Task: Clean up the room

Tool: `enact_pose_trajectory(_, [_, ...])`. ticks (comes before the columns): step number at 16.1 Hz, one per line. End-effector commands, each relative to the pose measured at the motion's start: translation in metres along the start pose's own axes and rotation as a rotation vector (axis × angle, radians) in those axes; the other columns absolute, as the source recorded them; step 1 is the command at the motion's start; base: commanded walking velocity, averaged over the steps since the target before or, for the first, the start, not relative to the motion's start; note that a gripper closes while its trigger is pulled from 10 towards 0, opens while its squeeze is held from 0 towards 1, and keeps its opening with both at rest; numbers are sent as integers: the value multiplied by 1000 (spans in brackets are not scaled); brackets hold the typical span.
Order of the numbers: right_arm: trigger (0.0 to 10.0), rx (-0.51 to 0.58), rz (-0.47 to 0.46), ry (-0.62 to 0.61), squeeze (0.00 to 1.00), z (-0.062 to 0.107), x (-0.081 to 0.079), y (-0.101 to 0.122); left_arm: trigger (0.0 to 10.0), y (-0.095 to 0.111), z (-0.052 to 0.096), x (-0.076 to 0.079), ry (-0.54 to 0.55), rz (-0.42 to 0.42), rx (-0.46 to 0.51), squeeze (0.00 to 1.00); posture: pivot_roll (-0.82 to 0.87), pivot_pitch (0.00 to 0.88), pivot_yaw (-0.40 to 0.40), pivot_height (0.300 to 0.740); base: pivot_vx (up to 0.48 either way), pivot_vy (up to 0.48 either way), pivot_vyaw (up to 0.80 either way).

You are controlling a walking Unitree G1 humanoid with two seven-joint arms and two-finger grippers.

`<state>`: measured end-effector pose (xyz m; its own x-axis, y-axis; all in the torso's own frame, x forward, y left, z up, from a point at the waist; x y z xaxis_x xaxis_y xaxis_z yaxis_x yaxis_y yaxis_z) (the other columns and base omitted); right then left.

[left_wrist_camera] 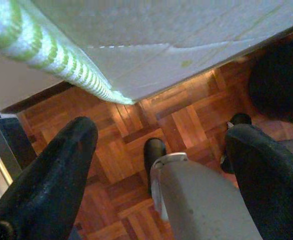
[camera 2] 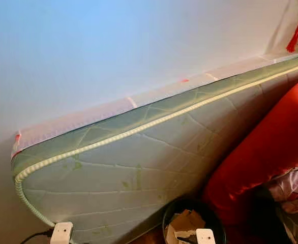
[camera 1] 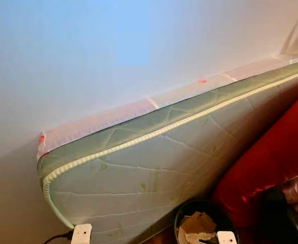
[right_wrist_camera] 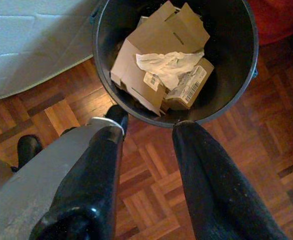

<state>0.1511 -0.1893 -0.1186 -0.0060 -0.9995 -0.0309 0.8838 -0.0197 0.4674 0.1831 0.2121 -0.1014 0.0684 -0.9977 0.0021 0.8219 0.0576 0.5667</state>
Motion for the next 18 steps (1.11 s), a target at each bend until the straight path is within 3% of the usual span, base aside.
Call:
enact_pose_trajectory(1, [10000,-3,3,0,0,1,2,-3,10000,0,0,-1,1,-2,-4,0,53,0,-48,740,0,0,0])
enact_pose_trajectory(11, [10000,-6,36,8,0,2,3,-5,10000,2,0,0,-1,-15,5,0,44,0,-47,740,0,0,0])
enact_pose_trajectory(18, [10000,-11,50,17,0,1,-1,-8,10000,2,0,2,-11,-26,6,0,42,0,-44,740,-274,0,0])
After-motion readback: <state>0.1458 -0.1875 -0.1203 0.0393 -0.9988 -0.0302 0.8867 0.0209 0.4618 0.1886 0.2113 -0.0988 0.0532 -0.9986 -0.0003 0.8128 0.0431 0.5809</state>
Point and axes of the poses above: a point about 5 cm out from each wrist's last joint towards the gripper, its own z axis pointing back from the gripper into the wrist, its own y axis along the axis of the wrist's last joint, x = y × z, the point moved 2 cm from there along -z, pointing out of the wrist towards the gripper, and after that the axes turned 1 degree about z, right-handed, at the moved point
